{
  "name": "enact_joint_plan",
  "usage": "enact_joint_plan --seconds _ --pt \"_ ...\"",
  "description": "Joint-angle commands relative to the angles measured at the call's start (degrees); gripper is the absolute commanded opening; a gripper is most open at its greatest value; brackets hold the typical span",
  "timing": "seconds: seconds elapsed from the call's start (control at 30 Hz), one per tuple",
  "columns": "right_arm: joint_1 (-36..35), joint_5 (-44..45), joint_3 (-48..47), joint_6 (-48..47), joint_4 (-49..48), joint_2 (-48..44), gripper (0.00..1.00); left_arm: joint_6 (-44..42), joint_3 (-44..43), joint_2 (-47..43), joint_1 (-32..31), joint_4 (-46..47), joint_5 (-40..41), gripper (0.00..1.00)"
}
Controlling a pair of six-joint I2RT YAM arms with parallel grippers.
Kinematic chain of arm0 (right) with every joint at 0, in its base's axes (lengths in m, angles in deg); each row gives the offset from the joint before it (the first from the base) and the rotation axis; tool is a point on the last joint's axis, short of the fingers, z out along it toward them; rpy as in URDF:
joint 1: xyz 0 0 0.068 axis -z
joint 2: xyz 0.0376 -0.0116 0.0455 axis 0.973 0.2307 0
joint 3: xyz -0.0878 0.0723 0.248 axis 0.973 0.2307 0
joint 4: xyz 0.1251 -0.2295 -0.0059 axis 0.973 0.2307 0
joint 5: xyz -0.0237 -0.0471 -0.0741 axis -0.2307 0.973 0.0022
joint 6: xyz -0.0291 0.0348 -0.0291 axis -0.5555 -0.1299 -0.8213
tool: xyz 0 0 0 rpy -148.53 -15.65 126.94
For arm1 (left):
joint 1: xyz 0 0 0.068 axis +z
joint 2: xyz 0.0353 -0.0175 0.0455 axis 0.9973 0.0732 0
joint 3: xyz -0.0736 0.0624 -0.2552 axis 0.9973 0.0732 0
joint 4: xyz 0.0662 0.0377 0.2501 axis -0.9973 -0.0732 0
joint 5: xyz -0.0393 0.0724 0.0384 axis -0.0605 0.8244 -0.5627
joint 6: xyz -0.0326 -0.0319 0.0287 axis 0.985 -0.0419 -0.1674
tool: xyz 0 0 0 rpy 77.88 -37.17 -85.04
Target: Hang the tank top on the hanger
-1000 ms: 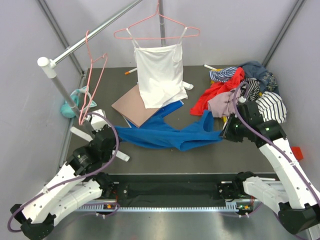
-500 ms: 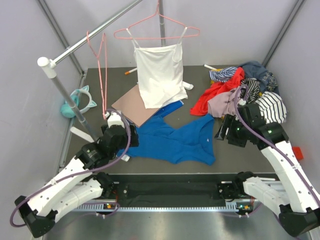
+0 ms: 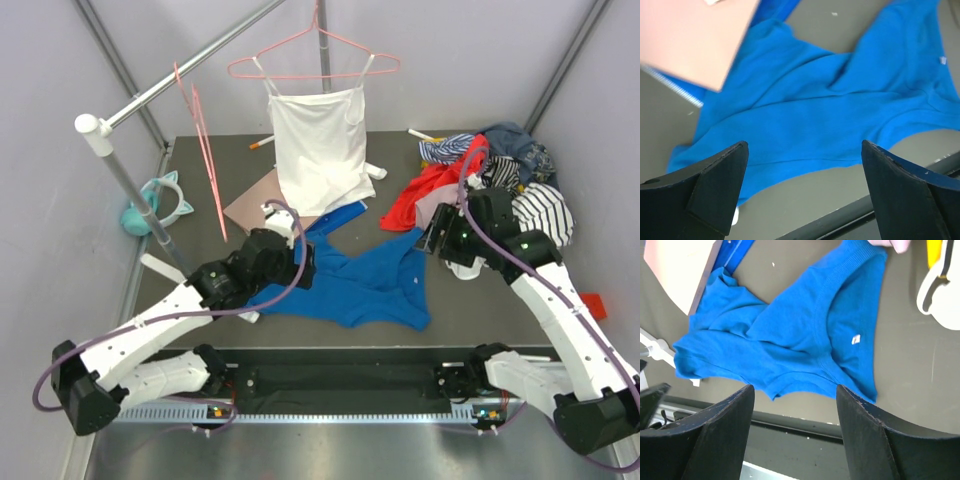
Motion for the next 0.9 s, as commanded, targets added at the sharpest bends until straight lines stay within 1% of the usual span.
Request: enact_joint_plan --seconds 0.0,0.1,0.27,0.33,0.47,0.5,0.57,0.6,0.63,0.67,0.7,0.73,0.77,0.8,0.83,0.87 --pt "-0.4 -0.4 -2.8 -1.2 -5.5 -0.2 0.66 -2.1 -3.3 3.5 -4.1 5.9 -1.4 0.99" --pt "-0.4 -0.3 -1.8 -0.8 -7.0 -0.6 0.66 -2.0 -5.2 6.3 -7.4 7.2 -0.3 0.99" --pt "-0.4 -0.3 0.5 0.4 -9.4 -1.5 0.66 -4.2 -12.7 12.6 -12.7 7.0 1.3 0.99" --pt "-0.4 -0.1 0.7 0.5 -9.6 -1.6 0.66 -5.0 -17.3 14.2 -14.5 6.7 1.0 0.99" --pt "-0.4 0.3 1.0 0.2 -9.6 -2.0 0.66 -8.3 -26.9 18.7 -17.1 3.3 1.9 0.99" --pt "-0.4 0.4 1.0 0.2 -9.6 -2.3 0.66 -8.5 -31.1 19.4 -17.4 2.5 2.2 0.99" --pt "-0.4 0.8 1.2 0.2 -9.5 -2.6 0.66 -8.9 -35.1 20.1 -17.6 -0.3 5.5 0.99" --pt "-0.4 1.0 1.3 0.2 -9.4 -3.2 0.66 -9.2 -38.5 20.2 -17.6 -0.7 7.6 0.99" --pt "-0.4 1.3 1.7 0.3 -9.4 -3.4 0.66 -10.7 -40.0 20.1 -17.5 -1.1 13.3 0.99" --pt "-0.4 1.5 1.9 0.4 -9.5 -3.8 0.66 -11.1 -41.9 20.3 -17.5 -2.0 17.0 0.99" --pt "-0.4 1.6 2.2 0.4 -9.5 -4.4 0.67 -11.2 -46.6 20.7 -17.5 -5.4 22.1 0.99" --pt "-0.4 1.8 2.7 0.5 -9.6 -4.5 0.67 -11.7 -49.4 21.3 -17.4 -7.3 30.4 0.99" --pt "-0.3 1.8 2.9 0.6 -9.6 -4.7 0.67 -11.9 -52.2 22.9 -17.3 -9.6 35.4 0.99" --pt "-0.3 1.8 3.2 0.7 -9.6 -5.0 0.67 -11.9 -58.3 23.9 -17.1 -14.1 39.5 0.99" --pt "-0.3 1.7 3.6 0.7 -9.7 -5.1 0.67 -11.8 -61.3 25.1 -16.4 -16.7 42.9 0.99" --pt "-0.4 1.6 3.8 0.9 -10.0 -5.2 0.67 -11.8 -66.4 26.9 -15.6 -18.6 46.9 0.99"
